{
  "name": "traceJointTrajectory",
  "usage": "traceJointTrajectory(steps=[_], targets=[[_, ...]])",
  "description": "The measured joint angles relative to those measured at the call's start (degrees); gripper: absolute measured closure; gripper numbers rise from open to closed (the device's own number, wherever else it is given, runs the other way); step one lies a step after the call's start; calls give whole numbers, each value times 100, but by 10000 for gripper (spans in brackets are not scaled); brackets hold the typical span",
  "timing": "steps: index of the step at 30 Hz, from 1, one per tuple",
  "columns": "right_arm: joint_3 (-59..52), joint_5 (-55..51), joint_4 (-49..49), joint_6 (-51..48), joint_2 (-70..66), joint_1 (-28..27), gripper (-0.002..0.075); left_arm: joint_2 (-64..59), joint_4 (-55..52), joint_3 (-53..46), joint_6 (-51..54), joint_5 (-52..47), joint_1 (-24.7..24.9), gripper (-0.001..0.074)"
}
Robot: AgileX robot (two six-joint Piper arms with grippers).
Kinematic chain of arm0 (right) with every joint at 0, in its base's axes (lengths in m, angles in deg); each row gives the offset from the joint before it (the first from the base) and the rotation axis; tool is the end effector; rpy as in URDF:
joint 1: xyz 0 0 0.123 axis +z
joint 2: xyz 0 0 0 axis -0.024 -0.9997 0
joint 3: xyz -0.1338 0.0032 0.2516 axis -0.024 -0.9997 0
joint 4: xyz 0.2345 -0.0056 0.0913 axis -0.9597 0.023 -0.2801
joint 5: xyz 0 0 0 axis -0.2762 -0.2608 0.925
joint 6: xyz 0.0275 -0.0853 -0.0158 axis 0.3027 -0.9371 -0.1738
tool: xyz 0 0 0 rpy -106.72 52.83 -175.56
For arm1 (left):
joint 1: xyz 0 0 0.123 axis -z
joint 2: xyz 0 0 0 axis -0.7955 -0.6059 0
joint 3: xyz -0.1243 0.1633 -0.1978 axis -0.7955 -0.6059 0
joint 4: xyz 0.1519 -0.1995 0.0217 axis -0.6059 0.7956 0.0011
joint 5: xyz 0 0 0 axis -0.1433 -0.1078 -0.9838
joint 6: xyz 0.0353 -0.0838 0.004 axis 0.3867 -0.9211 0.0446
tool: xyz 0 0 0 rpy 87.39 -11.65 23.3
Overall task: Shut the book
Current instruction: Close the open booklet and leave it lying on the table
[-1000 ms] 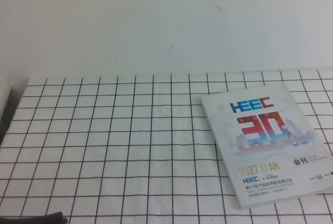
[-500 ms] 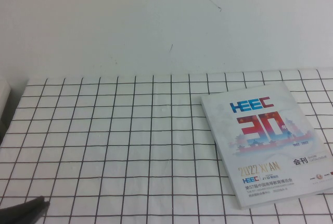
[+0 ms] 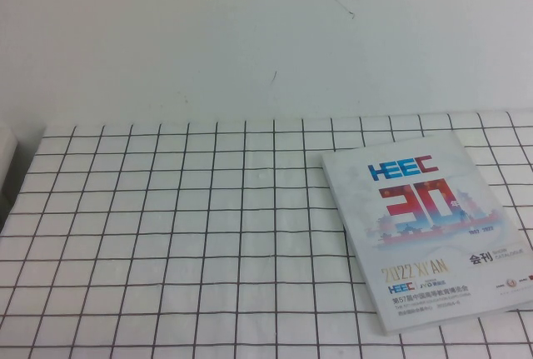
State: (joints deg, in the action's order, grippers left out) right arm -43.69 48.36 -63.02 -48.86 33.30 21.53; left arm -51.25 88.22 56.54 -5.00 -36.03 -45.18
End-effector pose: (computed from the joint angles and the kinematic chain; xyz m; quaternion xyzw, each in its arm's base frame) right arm 0.0801 0.0208 0.2762 -0.2923 0.7650 -0.0615 0.5706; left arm 0.0513 -0.0118 0.1791 0.1287 0.7872 -0.0154 0.6029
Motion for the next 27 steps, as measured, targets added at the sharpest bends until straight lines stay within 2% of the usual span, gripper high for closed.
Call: traceJointTrajectory(steps=[27], targets=[[0,-129,0,13,0,0,729,34,0,-30,-124,131,-35,738]])
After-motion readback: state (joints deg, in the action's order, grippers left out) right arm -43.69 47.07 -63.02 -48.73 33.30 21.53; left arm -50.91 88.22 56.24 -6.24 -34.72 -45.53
